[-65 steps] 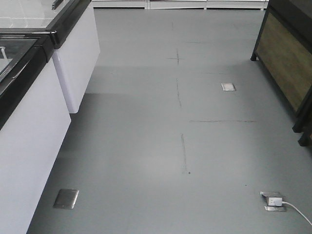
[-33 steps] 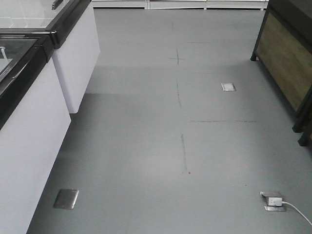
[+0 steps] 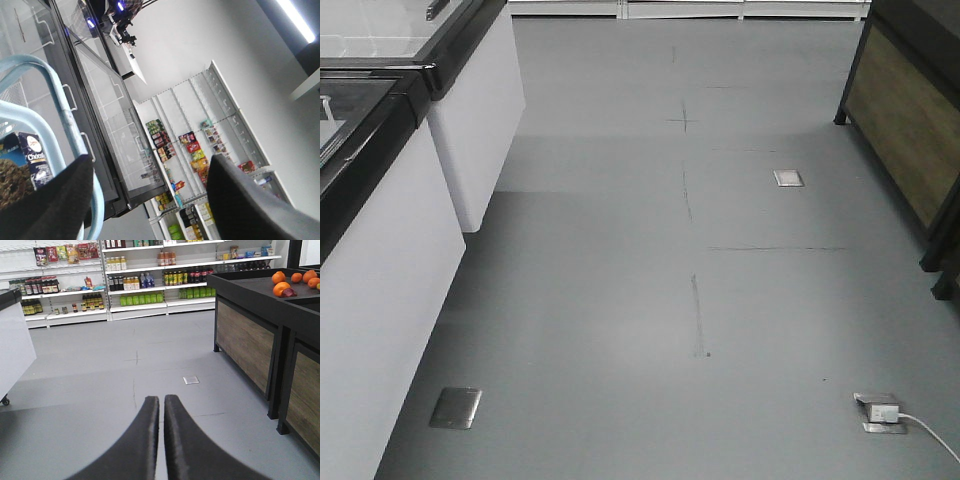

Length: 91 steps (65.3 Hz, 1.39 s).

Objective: Left arm holds basket, right arm returns cookies

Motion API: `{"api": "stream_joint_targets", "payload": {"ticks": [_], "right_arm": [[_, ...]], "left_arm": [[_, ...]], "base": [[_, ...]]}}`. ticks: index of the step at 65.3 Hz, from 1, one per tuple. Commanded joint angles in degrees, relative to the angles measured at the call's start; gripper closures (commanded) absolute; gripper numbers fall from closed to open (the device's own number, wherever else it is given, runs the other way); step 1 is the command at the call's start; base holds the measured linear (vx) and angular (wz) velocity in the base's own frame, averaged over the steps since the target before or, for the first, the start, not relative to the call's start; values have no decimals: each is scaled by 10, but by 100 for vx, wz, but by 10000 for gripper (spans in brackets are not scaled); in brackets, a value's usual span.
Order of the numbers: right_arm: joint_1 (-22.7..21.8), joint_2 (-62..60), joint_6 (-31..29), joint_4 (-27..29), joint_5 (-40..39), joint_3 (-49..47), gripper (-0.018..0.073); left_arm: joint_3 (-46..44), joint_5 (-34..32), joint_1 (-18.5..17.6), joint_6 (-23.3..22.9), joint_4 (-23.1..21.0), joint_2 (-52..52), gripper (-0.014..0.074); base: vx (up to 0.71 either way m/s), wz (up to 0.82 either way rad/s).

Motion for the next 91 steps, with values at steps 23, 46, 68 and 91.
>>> {"api": "stream_joint_targets", "payload": {"ticks": [23, 46, 68, 91], "right_arm": [[-1, -7, -5, -6, -44, 10, 565], [-1, -7, -5, -6, -44, 10, 565], [-1, -7, -5, -6, -44, 10, 565], [-1, -7, -5, -6, -44, 10, 565]], "left_arm": [[-16, -116, 2, -143, -3, 86, 136], [-16, -146, 2, -157, -4, 137, 136], [-16, -224, 2, -184, -3, 185, 136], [-16, -279, 1, -184, -2, 217, 136]], "base": [[0, 0], [0, 0], [0, 0], [0, 0]]}}
